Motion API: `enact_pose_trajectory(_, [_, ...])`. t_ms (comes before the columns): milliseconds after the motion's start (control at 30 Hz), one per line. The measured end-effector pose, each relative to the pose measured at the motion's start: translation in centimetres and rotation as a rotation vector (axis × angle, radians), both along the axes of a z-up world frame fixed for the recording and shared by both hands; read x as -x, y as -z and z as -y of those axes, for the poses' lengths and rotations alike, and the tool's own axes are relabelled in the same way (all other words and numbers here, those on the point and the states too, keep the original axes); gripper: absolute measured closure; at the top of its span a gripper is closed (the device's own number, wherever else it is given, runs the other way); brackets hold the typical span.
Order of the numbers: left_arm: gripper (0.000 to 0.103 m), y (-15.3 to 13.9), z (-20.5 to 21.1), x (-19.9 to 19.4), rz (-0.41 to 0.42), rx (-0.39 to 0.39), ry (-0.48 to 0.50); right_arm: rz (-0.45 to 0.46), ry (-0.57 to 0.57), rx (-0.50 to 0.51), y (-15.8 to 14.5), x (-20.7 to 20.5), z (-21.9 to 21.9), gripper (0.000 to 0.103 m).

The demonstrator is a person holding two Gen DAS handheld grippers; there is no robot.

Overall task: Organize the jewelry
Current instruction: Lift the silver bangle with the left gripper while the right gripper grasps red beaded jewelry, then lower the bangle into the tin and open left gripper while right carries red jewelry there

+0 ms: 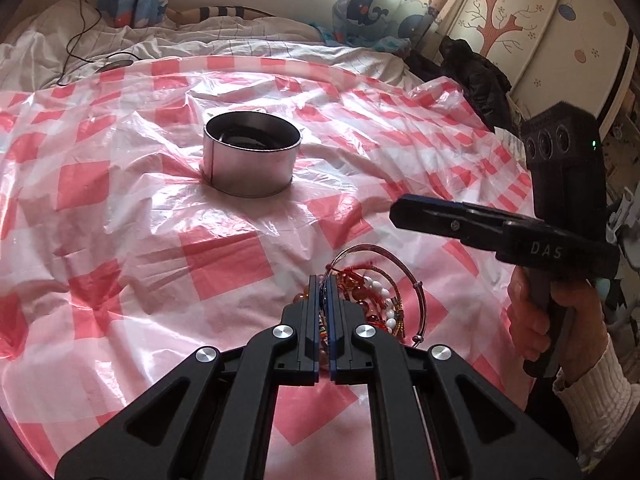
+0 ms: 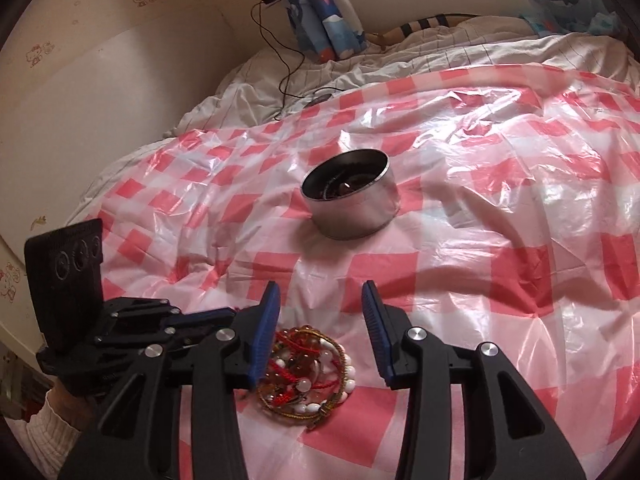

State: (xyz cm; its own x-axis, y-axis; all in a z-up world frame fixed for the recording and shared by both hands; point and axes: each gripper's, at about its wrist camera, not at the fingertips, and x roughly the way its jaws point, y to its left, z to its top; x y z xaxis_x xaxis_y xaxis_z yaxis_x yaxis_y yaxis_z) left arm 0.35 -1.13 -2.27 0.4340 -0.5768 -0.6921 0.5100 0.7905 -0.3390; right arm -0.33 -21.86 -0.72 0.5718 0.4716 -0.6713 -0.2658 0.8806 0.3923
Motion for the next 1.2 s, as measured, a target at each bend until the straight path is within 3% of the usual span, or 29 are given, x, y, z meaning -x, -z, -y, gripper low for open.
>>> enact_pose_trajectory(167, [0.1,-0.4,-2.1,-1.1,0.005,-0.009,-0.083,-0.001,-0.087,0.136,0.7,0.4,-2.4,0.061])
enact_pose_trajectory(367, [0.1,-0.8,-4.9,-2.3,0.0,0.01,-0.174,0.069,-0.28,0.244,1.1,2.5,-6.7,0.061])
enact_pose_trajectory(533, [0.1,-0.9,-5.4,-2.5,0.002,0.022,-0.189,0.073,-0.28,0.351,2.5,2.5,-8.1,0.061])
enact_pose_trajectory(833, [0.1,-0.8,-5.3,-2.4,-0.003,0.034,-0.183,0.057,-0.209,0.317,3.2,0.5,-7.5,0.062])
enact_pose_trajectory(900, [0.1,-0.8,-5.3,-2.4,-0.004,0.037,-0.183,0.066,-0.211,0.316,3.2,0.4,-7.5,0.072])
enact_pose_trajectory(967, [0.1,-0.8,-5.2,-2.4,-0.003,0.035,-0.183,0.079,-0.215,0.326,3.2,0.4,-7.7,0.095])
enact_pose_trajectory(1100, [0.1,-0.8,-5.2,-2.4,-0.004,0.035,-0.183,0.098,-0.198,0.306,2.6,0.5,-7.2,0.099])
enact_pose_trajectory(1200, [0.1,-0.8,-5.2,-2.4,-0.003,0.033,-0.183,0.106,-0.165,0.191,1.3,0.3,-5.6,0.099])
